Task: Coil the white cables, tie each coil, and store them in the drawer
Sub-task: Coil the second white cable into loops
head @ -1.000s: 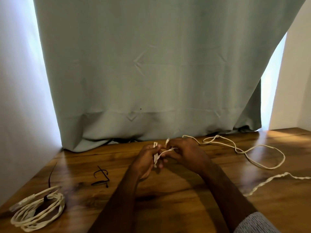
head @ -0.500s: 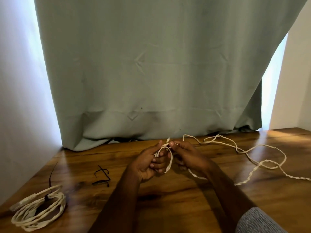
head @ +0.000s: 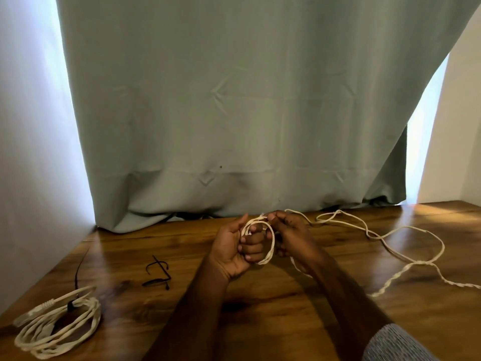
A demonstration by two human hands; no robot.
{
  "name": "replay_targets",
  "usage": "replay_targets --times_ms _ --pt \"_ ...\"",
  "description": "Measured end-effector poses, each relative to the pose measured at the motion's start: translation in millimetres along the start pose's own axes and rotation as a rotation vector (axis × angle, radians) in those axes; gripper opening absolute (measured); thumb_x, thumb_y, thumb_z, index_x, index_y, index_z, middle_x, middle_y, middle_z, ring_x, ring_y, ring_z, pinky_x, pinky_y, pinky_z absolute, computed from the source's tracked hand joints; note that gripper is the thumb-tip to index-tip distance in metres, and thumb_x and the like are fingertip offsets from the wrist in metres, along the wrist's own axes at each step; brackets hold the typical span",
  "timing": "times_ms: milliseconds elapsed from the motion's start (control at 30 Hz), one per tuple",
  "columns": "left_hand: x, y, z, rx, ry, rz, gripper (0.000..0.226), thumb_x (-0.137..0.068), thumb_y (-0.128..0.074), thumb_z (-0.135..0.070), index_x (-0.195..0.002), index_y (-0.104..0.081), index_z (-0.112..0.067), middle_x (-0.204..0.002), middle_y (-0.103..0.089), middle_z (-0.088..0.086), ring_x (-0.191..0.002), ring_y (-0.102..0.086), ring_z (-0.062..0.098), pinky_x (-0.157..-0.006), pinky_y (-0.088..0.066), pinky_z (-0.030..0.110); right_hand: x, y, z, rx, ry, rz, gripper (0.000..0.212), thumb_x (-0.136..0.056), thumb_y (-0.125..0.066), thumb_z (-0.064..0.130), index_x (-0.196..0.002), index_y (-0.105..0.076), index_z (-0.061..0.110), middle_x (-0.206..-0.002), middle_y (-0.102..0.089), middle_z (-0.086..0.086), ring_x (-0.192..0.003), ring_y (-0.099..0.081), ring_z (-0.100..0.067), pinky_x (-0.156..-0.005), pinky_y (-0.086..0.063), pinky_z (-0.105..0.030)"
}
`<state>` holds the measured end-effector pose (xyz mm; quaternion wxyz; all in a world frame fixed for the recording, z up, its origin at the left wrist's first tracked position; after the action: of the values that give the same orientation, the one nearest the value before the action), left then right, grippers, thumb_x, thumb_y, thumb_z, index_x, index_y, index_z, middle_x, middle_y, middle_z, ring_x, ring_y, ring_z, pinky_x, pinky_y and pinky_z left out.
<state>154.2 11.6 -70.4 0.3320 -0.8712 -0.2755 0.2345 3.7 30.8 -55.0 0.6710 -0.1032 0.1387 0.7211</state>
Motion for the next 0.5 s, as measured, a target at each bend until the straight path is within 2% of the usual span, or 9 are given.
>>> replay_targets --times_ms 67,100,167,200,233,333,500 --pt "-2 1 -1 0.055 -0.045 0.002 0.032 -0.098 -0.041 -0.031 -0.089 -0.055 -0.004 -0.052 -0.03 -0.006 -0.039 -0.023 0.006 -0.04 -0.032 0.022 1 0 -4 0.183 0.058 -0.005 0.028 -0.109 -0.044 0.023 -0.106 -0.07 0.013 -0.06 -0.061 0.006 -0.039 -0.049 -0.001 -0.037 -0.034 -0.018" --pt "-2 1 -1 0.042 -0.075 -0.029 0.035 -0.098 -0.041 -0.029 -0.096 -0.058 0.001 -0.053 -0.028 -0.006 -0.039 -0.024 0.005 -0.04 -0.033 0.022 2 0 -6 0.318 0.112 0.003 0.028 -0.109 -0.042 0.024 -0.109 -0.069 0.02 -0.062 -0.064 0.01 -0.043 -0.056 0.0 -0.041 -0.041 -0.016" --pt "-3 2 0 0.003 -0.132 -0.121 0.047 -0.1 -0.037 -0.028 -0.115 -0.059 0.011 -0.052 -0.032 -0.005 -0.038 -0.03 0.005 -0.04 -0.032 0.021 1 2 -12 0.52 0.201 0.049 0.026 -0.108 -0.041 0.032 -0.116 -0.067 0.03 -0.083 -0.073 0.014 -0.07 -0.068 0.003 -0.063 -0.056 -0.021" --pt "-2 2 0 0.009 -0.159 -0.16 0.052 -0.1 -0.035 -0.029 -0.125 -0.054 0.014 -0.053 -0.035 -0.004 -0.039 -0.032 0.005 -0.041 -0.033 0.021 1 3 -15 0.599 0.219 0.084 0.027 -0.108 -0.041 0.037 -0.119 -0.065 0.033 -0.093 -0.074 0.014 -0.079 -0.069 0.001 -0.073 -0.058 -0.025" --pt "-2 2 -1 0.024 -0.19 -0.189 0.056 -0.1 -0.035 -0.028 -0.132 -0.049 0.015 -0.056 -0.037 -0.003 -0.041 -0.034 0.005 -0.042 -0.034 0.021 2 3 -16 0.701 0.227 0.113 0.028 -0.106 -0.04 0.041 -0.119 -0.064 0.034 -0.096 -0.073 0.014 -0.082 -0.069 -0.001 -0.076 -0.058 -0.028" --pt "4 0 -7 0.024 -0.279 -0.237 0.058 -0.096 -0.04 -0.024 -0.138 -0.04 0.016 -0.062 -0.04 -0.001 -0.047 -0.036 0.007 -0.048 -0.035 0.023 6 2 -15 1.032 0.23 0.168 0.03 -0.105 -0.039 0.045 -0.107 -0.065 0.029 -0.091 -0.069 0.007 -0.076 -0.062 -0.009 -0.066 -0.048 -0.029" --pt "6 -6 -12 0.026 -0.372 -0.27 0.051 -0.092 -0.042 -0.013 -0.136 -0.038 0.013 -0.069 -0.044 0.001 -0.052 -0.042 0.008 -0.049 -0.04 0.023 8 -5 -11 1.221 0.265 0.276 0.031 -0.103 -0.043 0.047 -0.109 -0.065 0.025 -0.098 -0.069 0.001 -0.083 -0.062 -0.016 -0.068 -0.041 -0.028"
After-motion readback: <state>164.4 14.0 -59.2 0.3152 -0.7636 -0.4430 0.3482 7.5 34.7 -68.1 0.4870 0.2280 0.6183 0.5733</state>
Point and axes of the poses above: each hand's wrist, its own x-axis away from the middle knuckle, its own y-axis out of the back of the hand, z = x × y, the point moved 1 cm from there along -x, towards the middle knuckle
